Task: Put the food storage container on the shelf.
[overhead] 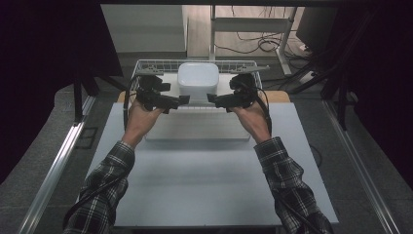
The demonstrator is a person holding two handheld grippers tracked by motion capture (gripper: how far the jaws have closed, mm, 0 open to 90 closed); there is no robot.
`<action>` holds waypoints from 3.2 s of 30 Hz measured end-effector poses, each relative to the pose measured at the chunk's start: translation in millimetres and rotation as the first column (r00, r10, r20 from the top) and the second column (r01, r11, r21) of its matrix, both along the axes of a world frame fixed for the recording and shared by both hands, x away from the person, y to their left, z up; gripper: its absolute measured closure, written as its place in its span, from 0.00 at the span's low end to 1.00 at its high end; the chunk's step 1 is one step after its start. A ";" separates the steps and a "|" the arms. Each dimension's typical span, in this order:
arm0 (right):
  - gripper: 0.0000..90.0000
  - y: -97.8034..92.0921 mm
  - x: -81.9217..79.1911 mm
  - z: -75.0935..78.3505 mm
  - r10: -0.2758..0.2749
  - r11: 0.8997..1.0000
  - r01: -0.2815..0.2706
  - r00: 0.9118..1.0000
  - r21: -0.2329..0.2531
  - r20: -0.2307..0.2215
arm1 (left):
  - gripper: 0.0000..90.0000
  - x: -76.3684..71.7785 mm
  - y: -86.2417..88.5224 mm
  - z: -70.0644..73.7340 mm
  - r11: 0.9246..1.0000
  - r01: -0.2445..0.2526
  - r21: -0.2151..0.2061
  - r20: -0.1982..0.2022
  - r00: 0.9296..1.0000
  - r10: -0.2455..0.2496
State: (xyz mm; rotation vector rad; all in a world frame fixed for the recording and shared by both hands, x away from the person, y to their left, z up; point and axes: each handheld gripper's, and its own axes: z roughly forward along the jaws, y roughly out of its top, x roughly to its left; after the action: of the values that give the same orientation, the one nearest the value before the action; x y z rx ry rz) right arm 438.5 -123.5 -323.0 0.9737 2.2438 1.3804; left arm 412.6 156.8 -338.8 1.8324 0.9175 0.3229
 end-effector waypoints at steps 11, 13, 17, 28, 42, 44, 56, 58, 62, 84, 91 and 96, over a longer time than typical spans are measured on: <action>0.02 -3.3 -13.2 -8.2 0.032 0.999 -0.032 0.999 -0.021 0.004 | 0.05 -16.3 -2.2 -15.9 0.999 0.026 0.044 0.033 0.999 -0.027; 0.02 -3.7 -14.8 -8.7 0.034 0.999 -0.033 0.999 -0.024 0.005 | 0.05 -18.5 -2.0 -16.9 0.998 0.031 0.046 0.036 0.999 -0.032; 0.02 -6.5 -23.0 -9.7 0.044 0.999 -0.043 0.999 -0.033 0.016 | 0.05 -30.9 1.2 -19.8 0.998 0.042 0.037 0.049 0.998 -0.044; 0.02 -11.5 -43.7 -14.3 0.078 0.995 -0.075 0.996 -0.061 0.036 | 0.05 -52.1 0.4 -32.0 0.996 0.070 0.056 0.063 0.995 -0.074; 0.02 -19.5 -65.1 -35.6 0.102 0.992 -0.099 0.994 -0.079 0.043 | 0.05 -73.4 -3.6 -56.4 0.995 0.079 0.068 0.048 0.995 -0.083; 0.02 -19.8 -68.1 -39.5 0.106 0.991 -0.101 0.993 -0.086 0.049 | 0.05 -75.9 -4.3 -61.0 0.995 0.081 0.064 0.044 0.995 -0.084; 0.02 -23.8 -82.7 -62.6 0.124 0.988 -0.118 0.991 -0.094 0.055 | 0.05 -92.9 -10.7 -86.8 0.994 0.072 0.084 0.049 0.996 -0.076; 0.02 -24.2 -84.9 -66.8 0.133 0.987 -0.127 0.990 -0.096 0.055 | 0.05 -95.8 -12.5 -91.2 0.993 0.074 0.087 0.048 0.996 -0.078; 0.02 -26.5 -88.9 -74.0 0.133 0.987 -0.127 0.990 -0.093 0.056 | 0.05 -100.9 -14.3 -97.9 0.993 0.074 0.091 0.053 0.995 -0.079; 0.00 -42.1 -109.9 -105.3 0.136 0.986 -0.134 0.991 -0.103 0.017 | 0.04 -126.1 -3.6 -131.2 0.994 0.065 0.083 0.025 0.997 -0.068; 0.00 -52.0 -118.1 -112.5 0.125 0.987 -0.123 0.992 -0.106 0.014 | 0.04 -136.8 0.5 -140.7 0.993 0.061 0.100 0.011 0.998 -0.063; 0.00 -58.6 -124.5 -116.8 0.115 0.988 -0.114 0.993 -0.108 0.005 | 0.04 -143.7 5.0 -145.2 0.994 0.052 0.096 0.006 0.999 -0.053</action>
State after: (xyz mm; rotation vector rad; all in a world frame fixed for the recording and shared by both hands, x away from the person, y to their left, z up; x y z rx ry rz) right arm 313.9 -182.1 -439.9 0.8108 2.3712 1.2914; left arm 268.9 161.8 -484.0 1.9381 0.8594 0.3461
